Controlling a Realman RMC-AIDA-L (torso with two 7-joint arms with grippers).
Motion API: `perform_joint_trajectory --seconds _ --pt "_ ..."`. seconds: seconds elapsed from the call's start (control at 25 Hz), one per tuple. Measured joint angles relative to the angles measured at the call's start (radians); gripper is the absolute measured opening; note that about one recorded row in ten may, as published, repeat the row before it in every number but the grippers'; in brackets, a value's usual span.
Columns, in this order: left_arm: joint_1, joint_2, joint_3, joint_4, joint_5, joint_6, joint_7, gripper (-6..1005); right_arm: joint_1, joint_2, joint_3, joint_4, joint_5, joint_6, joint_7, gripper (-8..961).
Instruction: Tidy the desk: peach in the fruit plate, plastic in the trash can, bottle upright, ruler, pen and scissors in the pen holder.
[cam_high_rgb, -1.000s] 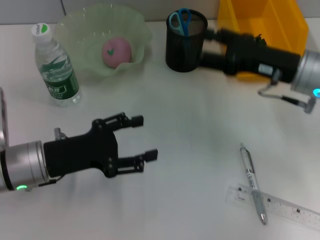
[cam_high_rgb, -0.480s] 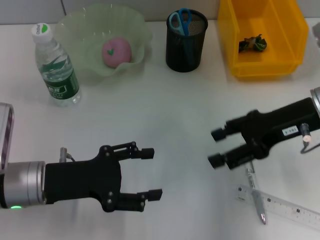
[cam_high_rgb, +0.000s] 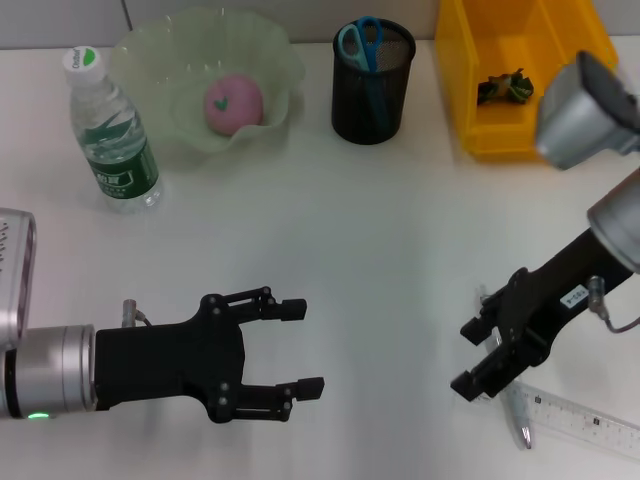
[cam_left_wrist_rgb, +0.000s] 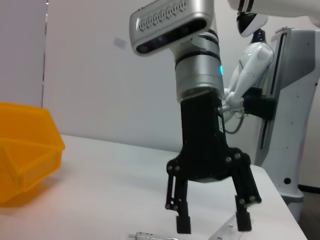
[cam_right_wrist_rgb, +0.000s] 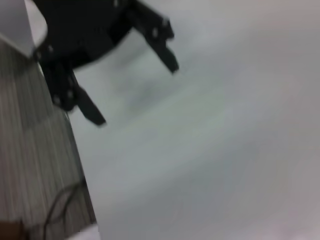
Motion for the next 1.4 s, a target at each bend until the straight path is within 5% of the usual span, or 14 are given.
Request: perform_joint_trajectory --seconds 1.4 --pt "-0.009 -0.004 -0.014 -0.003 -0.016 -0.023 -0.025 832 0.004 0.009 -0.294 -0.056 -0.072 0.097 0.012 795"
